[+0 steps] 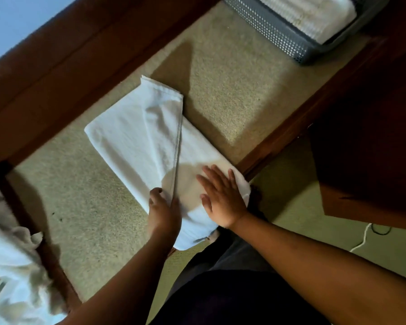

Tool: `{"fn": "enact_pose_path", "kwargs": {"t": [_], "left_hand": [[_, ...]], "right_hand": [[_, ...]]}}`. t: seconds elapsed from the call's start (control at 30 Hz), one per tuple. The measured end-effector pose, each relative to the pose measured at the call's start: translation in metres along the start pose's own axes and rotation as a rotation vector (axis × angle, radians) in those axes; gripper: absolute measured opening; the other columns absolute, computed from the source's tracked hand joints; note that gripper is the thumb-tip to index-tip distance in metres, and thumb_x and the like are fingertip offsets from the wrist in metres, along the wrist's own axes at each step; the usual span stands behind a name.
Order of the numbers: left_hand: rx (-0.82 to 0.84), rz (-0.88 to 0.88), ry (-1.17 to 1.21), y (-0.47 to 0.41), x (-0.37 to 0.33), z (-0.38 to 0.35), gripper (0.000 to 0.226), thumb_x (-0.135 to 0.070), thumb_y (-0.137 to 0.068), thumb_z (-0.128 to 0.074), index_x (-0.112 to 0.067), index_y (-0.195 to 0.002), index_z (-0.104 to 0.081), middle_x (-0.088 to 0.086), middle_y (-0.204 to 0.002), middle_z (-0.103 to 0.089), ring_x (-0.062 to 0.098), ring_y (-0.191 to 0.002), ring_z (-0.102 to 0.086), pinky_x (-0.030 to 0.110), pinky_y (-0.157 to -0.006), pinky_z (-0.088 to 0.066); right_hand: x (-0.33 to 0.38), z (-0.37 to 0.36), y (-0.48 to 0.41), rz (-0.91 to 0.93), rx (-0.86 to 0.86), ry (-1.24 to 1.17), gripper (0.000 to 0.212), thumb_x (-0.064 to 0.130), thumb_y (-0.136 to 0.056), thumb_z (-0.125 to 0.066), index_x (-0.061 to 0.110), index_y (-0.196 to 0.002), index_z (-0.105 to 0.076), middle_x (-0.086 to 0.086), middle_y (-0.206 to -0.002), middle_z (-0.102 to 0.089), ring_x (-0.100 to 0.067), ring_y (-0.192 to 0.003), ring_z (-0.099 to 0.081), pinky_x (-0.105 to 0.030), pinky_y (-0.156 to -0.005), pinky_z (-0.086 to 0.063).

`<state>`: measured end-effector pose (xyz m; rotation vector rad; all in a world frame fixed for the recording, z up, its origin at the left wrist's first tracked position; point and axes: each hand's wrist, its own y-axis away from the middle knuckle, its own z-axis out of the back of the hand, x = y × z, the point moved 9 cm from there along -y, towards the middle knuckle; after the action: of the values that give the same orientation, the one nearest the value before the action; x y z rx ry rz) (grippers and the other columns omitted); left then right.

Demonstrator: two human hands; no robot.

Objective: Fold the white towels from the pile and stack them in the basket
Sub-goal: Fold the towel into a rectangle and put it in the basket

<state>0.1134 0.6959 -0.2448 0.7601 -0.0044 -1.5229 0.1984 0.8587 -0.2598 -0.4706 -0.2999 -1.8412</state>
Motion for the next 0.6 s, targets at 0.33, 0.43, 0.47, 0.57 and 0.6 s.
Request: {"fn": "enact_pose_path", "kwargs": {"t": [0.33, 0.43, 0.47, 0.57, 0.6], "left_hand": [[-0.121, -0.113, 0.016, -0.110, -0.078, 0.043, 0.048, -0.006, -0.094, -0.043, -0.024, -0.138, -0.037, 0.004, -0.140, -0.034, 0.031, -0.122, -0.045, 0.044, -0.092, -0.046], [-0.174, 0.010, 0.221, -0.162, -0.094, 0.077, 0.025, -0.008, -0.093, -0.042, -0.020, -0.114, -0.051, 0.003, -0.113, -0.054, 0.029, -0.105, -0.054, 0.036, -0.083, -0.043], [-0.200, 0.082, 0.294, -0.176, -0.093, 0.089, 0.020, -0.009, -0.093, -0.043, -0.018, -0.109, -0.051, 0.001, -0.100, -0.056, 0.028, -0.097, -0.055, 0.034, -0.078, -0.041], [-0.234, 0.314, 0.487, -0.207, -0.049, 0.111, 0.020, -0.017, -0.092, -0.047, -0.012, -0.110, -0.053, 0.002, -0.087, -0.056, 0.028, -0.087, -0.056, 0.037, -0.077, -0.049], [-0.203, 0.365, 0.548, -0.213, -0.031, 0.110, 0.024, -0.021, -0.088, -0.050, -0.009, -0.108, -0.054, 0.008, -0.089, -0.060, 0.030, -0.084, -0.059, 0.040, -0.074, -0.053]], "right_hand": [[0.009, -0.020, -0.083, 0.237, 0.290, 0.123, 0.069, 0.047, -0.095, -0.044, 0.028, -0.158, -0.023, 0.002, -0.168, -0.005, -0.018, -0.155, -0.003, -0.045, -0.121, -0.007], [0.008, -0.022, -0.109, 0.305, 0.324, 0.144, 0.072, 0.055, -0.096, -0.045, 0.027, -0.158, -0.023, -0.003, -0.168, -0.004, -0.023, -0.155, -0.003, -0.047, -0.121, -0.010], [0.008, -0.023, -0.120, 0.315, 0.325, 0.158, 0.073, 0.057, -0.095, -0.044, 0.027, -0.159, -0.022, -0.004, -0.168, -0.004, -0.024, -0.155, -0.003, -0.047, -0.120, -0.011], [0.012, -0.023, -0.161, 0.340, 0.281, 0.200, 0.076, 0.063, -0.095, -0.043, 0.026, -0.158, -0.025, -0.005, -0.168, -0.009, -0.025, -0.155, -0.006, -0.049, -0.119, -0.016], [0.016, -0.024, -0.179, 0.353, 0.267, 0.215, 0.076, 0.064, -0.095, -0.042, 0.025, -0.158, -0.026, -0.006, -0.168, -0.010, -0.025, -0.155, -0.007, -0.049, -0.119, -0.016]]}}
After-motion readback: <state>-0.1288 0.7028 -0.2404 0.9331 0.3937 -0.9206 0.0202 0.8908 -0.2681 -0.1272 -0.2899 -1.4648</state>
